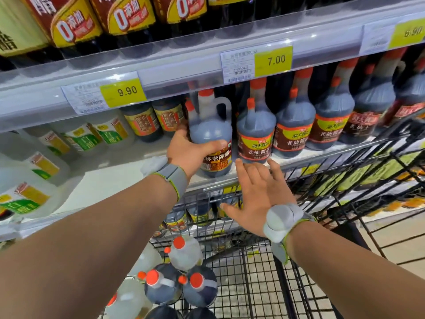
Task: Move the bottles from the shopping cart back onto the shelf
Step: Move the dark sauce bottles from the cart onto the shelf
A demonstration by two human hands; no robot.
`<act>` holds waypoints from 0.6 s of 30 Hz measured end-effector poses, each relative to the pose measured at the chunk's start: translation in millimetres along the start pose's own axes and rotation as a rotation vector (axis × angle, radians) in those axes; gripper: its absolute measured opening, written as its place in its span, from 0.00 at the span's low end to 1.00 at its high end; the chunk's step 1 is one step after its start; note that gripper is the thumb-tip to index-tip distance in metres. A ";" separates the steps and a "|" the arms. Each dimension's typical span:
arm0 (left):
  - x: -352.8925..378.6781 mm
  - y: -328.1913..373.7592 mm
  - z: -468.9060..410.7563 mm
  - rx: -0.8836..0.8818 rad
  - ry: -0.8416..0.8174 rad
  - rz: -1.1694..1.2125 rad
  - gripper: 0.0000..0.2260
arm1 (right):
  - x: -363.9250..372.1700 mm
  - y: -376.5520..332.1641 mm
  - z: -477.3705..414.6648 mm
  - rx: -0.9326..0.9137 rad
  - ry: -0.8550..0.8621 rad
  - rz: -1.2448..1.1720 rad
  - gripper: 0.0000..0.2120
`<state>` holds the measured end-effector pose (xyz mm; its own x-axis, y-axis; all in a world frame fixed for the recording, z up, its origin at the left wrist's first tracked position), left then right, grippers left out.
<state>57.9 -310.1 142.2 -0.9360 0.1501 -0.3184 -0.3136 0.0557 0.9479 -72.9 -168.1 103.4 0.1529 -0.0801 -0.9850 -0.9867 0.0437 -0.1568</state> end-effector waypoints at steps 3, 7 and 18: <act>3.2 -2.9 1.8 0.007 -0.024 0.002 0.43 | 2.4 -1.8 -1.3 0.005 0.017 0.014 0.50; 2.1 -2.4 7.6 0.018 -0.075 -0.075 0.36 | 3.1 -1.4 -0.9 0.014 0.015 0.020 0.50; -9.1 -27.0 16.5 0.140 -0.049 -0.194 0.36 | 1.8 -2.2 -1.2 0.017 -0.004 0.032 0.49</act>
<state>77.5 -296.6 119.5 -0.8504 0.1705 -0.4977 -0.4585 0.2237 0.8601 -70.5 -169.4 102.1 0.1214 -0.0742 -0.9898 -0.9900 0.0631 -0.1262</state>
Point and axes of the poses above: each hand's wrist, its own z-axis away from the middle knuckle, its own x-axis out of the palm, y = z × x, the point moved 1 cm from there along -z, towards the middle knuckle, and after that the axes turned 10 degrees about -z, right-handed, at the moved point
